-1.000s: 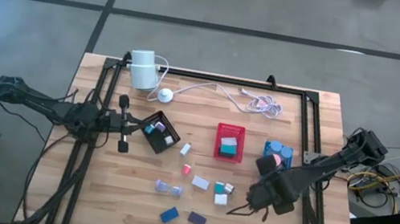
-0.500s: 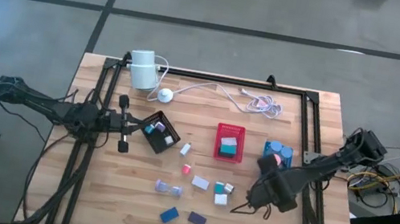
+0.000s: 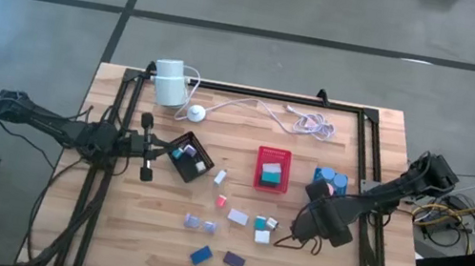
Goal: Pick & Place Office items
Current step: Put the black hourglass into the blue bin
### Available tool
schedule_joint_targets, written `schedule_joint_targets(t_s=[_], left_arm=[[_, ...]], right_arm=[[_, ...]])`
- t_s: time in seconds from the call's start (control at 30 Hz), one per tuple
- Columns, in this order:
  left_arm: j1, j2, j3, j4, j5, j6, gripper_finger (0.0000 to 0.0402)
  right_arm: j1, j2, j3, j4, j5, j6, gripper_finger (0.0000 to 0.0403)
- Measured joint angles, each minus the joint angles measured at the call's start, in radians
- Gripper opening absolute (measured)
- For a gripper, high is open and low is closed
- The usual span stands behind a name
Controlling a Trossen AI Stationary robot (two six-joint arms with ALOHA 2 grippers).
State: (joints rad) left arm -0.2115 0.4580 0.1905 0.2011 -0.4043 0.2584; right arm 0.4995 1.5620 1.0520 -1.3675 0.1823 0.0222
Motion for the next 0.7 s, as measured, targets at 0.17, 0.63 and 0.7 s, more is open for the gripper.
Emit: schedule_joint_targets(t_s=[0.17, 0.63, 0.7], left_arm=[[0.000, 0.000, 0.000, 0.000, -0.001, 0.000, 0.0010], [0.000, 0.000, 0.000, 0.000, -0.003, 0.000, 0.0010], [0.000, 0.000, 0.000, 0.000, -0.003, 0.000, 0.0010]], right_arm=[[-0.004, 0.000, -0.032, 0.033, 0.002, -0.011, 0.0295], [-0.007, 0.000, -0.044, 0.038, 0.003, 0.023, 0.0246], [-0.007, 0.000, -0.044, 0.039, 0.003, 0.033, 0.0228]])
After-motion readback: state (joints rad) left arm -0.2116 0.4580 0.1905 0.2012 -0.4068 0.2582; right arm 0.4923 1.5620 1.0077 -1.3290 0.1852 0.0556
